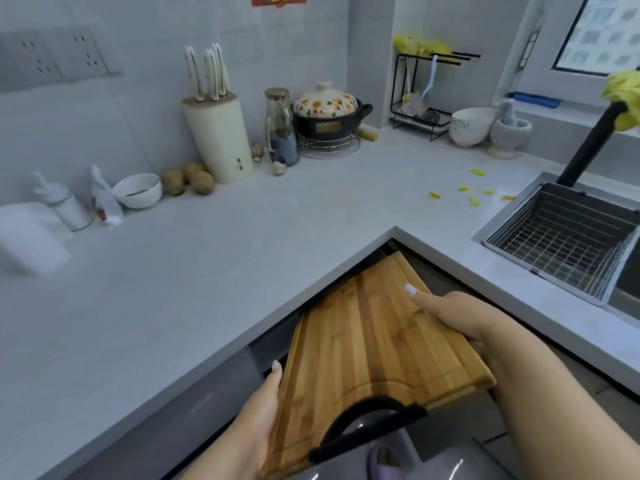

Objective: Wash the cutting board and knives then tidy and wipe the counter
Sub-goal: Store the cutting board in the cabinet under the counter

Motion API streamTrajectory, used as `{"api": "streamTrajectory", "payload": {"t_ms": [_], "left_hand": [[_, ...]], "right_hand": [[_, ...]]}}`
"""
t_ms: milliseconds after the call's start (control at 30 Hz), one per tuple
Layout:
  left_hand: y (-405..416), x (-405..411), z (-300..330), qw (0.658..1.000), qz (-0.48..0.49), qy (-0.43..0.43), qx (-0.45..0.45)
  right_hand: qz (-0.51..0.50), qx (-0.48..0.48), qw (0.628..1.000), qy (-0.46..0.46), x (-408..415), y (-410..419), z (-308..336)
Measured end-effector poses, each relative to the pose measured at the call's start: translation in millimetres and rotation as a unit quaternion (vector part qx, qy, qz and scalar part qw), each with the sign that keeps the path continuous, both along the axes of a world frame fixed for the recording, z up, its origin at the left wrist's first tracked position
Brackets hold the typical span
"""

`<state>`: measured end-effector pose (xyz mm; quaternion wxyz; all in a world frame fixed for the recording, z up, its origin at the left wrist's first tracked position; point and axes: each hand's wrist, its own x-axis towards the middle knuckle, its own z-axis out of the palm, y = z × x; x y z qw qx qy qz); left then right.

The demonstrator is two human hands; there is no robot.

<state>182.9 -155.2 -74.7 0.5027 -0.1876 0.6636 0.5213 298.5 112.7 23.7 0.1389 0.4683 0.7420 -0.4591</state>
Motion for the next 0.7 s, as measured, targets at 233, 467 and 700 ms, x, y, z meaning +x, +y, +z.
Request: {"api": "streamTrajectory", "payload": {"t_ms": [233, 467, 700], "left_hand": [[11, -15, -34, 0.992, 0.113, 0.01, -0.051], [45, -39, -61, 0.981, 0.134, 0.066, -0.121], [77, -60, -100, 0.968, 0.204, 0.057, -0.134]], "right_hand": [[-0.175, -0.301, 0.923, 0.164, -17, -1, -38], [-0.434, -0.39, 0.762, 0.282, -30, -2, -102], [-0.508, -0.4, 0.702, 0.3, -73, 12, -140]]}}
